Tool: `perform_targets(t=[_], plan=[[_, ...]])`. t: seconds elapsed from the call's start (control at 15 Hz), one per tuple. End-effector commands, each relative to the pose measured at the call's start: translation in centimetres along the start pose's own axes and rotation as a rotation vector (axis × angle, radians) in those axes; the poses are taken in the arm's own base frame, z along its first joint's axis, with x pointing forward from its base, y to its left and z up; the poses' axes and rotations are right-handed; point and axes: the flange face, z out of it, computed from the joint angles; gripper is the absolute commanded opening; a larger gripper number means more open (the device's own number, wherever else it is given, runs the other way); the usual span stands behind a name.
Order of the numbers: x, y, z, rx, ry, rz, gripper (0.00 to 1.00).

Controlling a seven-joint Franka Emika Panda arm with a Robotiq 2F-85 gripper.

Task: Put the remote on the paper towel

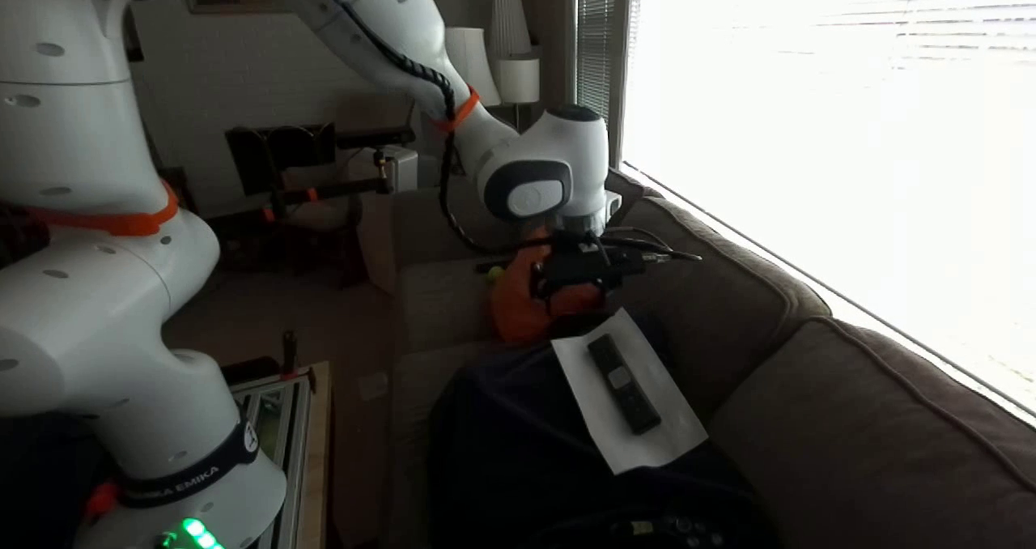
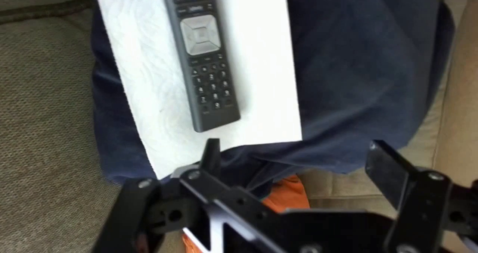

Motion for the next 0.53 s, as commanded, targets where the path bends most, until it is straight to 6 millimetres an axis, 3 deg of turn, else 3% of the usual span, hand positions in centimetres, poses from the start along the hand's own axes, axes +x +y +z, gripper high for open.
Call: perform_targets(t=[0.0,0.27,0.33,0.47], plan=[[-1.6,-3.8,-4.4,0.074,0.083,0.15,1.0],[-3.8,-5.8,-7.0,0.044,0.101,0.309,1.0],[-3.3,-3.8,-6.3,0.048,0.087,0.256,1.0],[-3.7,-3.9,-6.9,0.038,0.092,0.263,1.0]])
